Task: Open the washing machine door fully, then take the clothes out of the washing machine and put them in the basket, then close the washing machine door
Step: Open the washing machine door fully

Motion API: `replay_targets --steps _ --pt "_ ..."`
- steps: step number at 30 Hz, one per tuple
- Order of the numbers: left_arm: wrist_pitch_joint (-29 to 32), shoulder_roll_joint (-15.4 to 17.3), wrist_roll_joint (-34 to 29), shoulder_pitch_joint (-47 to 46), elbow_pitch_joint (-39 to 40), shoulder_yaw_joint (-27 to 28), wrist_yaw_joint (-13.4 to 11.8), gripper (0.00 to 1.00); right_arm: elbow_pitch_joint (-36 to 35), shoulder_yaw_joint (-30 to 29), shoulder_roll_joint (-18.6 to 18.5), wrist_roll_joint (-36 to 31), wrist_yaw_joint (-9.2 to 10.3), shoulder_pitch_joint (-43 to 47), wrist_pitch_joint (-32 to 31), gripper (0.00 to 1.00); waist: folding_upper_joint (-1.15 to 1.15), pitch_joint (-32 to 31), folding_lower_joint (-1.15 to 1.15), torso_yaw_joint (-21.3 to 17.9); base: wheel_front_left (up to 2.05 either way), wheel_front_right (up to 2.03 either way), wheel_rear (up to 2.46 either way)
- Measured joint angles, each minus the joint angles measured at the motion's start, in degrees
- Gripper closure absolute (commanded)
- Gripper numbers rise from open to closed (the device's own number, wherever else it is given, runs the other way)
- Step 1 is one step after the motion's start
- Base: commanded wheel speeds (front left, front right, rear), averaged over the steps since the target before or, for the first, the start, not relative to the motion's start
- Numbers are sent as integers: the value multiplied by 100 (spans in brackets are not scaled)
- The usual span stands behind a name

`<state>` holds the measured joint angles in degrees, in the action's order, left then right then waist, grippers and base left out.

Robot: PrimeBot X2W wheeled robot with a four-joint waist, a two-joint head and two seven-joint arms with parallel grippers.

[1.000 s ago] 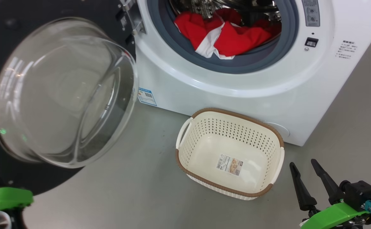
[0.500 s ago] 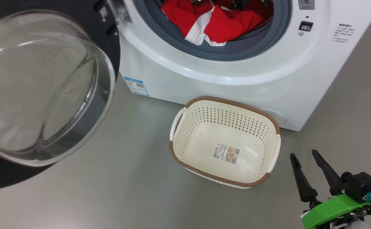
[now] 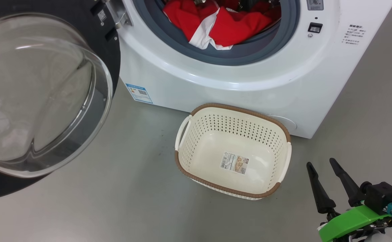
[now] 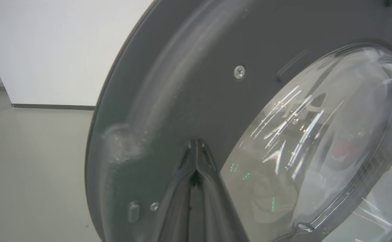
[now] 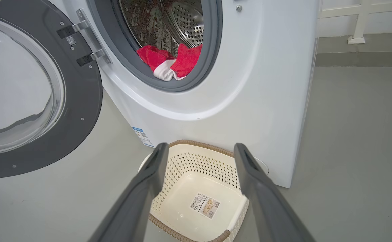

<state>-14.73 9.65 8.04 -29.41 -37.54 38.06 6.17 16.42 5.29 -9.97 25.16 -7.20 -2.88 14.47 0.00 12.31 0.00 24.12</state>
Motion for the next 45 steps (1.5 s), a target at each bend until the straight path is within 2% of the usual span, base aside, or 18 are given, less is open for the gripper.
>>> replay_targets --steps 8,15,20,22,23,28,30,31,32,45 --pt "1 -44 -1 10 -14 45 90 100 10 -2 23 1 0 3 0 0 0 -123 0 3 0 0 0" --pt "1 -347 -51 674 480 -112 100 100 14 44 100 10 0 4 0 0 0 -362 0 -38 0 0 0" --pt "1 -608 -42 1213 960 -515 100 100 18 46 115 29 0 22 1 0 0 -513 0 -78 0 0 0" --pt "1 -688 13 1434 1183 -689 101 80 16 36 130 30 0 31 1 0 0 -560 0 -103 0 0 0" --pt "1 -725 19 1548 1307 -767 101 80 15 22 136 31 0 33 1 0 0 -577 0 -120 0 0 0" --pt "1 -789 245 2072 1852 -1202 101 52 11 -43 160 45 0 38 1 0 0 -643 0 -243 0 0 0" --pt "1 -806 350 2226 2035 -1373 101 23 9 -67 165 45 0 41 1 0 0 -661 0 -302 0 0 0" --pt "1 -814 389 2300 2118 -1435 101 19 8 -79 172 45 0 42 1 0 0 -668 0 -336 0 0 0" --pt "1 -814 430 2381 2204 -1513 101 0 2 -89 182 45 0 46 1 0 0 -674 0 -373 0 0 0" --pt "1 -722 823 2733 2800 -2755 101 0 -78 -333 272 45 0 155 15 0 0 -669 0 -988 0 0 0"
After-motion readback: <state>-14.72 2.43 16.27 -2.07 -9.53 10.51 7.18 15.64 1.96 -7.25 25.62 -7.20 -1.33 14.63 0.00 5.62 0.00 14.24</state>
